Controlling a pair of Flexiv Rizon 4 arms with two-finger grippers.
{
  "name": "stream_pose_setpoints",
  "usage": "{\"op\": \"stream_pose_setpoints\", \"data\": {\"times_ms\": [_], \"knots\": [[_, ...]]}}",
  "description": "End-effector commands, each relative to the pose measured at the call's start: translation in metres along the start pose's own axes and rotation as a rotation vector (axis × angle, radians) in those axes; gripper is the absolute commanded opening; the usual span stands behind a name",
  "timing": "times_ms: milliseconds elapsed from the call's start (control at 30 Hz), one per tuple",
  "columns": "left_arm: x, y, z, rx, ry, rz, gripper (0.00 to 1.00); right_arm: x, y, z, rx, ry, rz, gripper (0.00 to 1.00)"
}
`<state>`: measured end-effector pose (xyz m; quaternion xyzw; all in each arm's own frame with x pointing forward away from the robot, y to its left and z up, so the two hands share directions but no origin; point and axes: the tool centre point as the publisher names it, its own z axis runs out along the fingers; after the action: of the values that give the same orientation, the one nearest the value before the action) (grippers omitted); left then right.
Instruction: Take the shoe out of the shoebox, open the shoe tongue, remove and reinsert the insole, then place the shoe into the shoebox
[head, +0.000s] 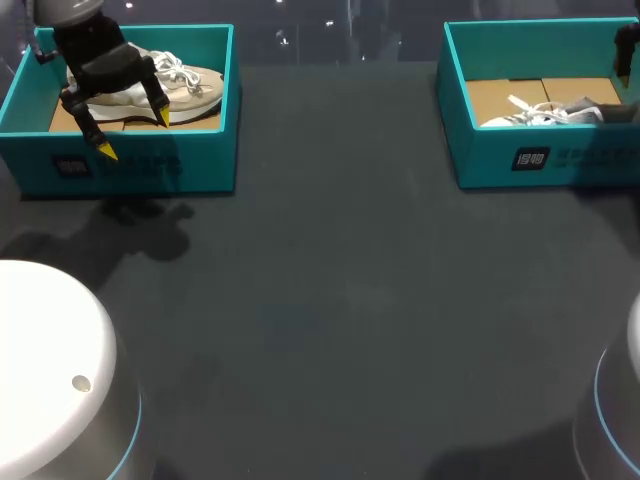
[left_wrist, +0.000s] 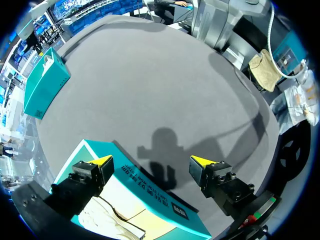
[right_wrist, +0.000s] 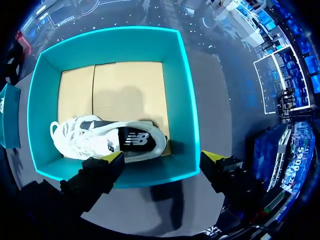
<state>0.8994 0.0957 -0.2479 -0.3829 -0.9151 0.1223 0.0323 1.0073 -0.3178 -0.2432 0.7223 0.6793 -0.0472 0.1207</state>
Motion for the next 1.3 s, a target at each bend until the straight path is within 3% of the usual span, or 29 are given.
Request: {"op": "stream_pose_setpoints", "data": {"times_ms": [33,400,633,833,1100,1300], "knots": [[0.000,0.000,0.000,-0.001,0.002,0.001,1.00,0.000,-0.019,-0.028,-0.039,0.020,-0.011,1.00],[0.000,0.000,0.000,-0.001,0.002,0.001,1.00,0.013,-0.037,-0.073,-0.035,0.082,-0.080,1.00],[0.000,0.000,0.000,-0.001,0.002,0.001,1.00,0.024,-0.047,-0.079,-0.027,0.182,-0.117,1.00],[0.000,0.000,0.000,-0.001,0.002,0.001,1.00,0.028,-0.049,-0.080,-0.024,0.180,-0.120,1.00],[-0.004,0.031,-0.036,-0.054,0.089,0.125,1.00,0.028,-0.049,-0.080,-0.024,0.180,-0.120,1.00],[-0.013,0.073,-0.056,-0.131,0.124,0.199,1.00,0.028,-0.049,-0.080,-0.024,0.180,-0.120,1.00]]}}
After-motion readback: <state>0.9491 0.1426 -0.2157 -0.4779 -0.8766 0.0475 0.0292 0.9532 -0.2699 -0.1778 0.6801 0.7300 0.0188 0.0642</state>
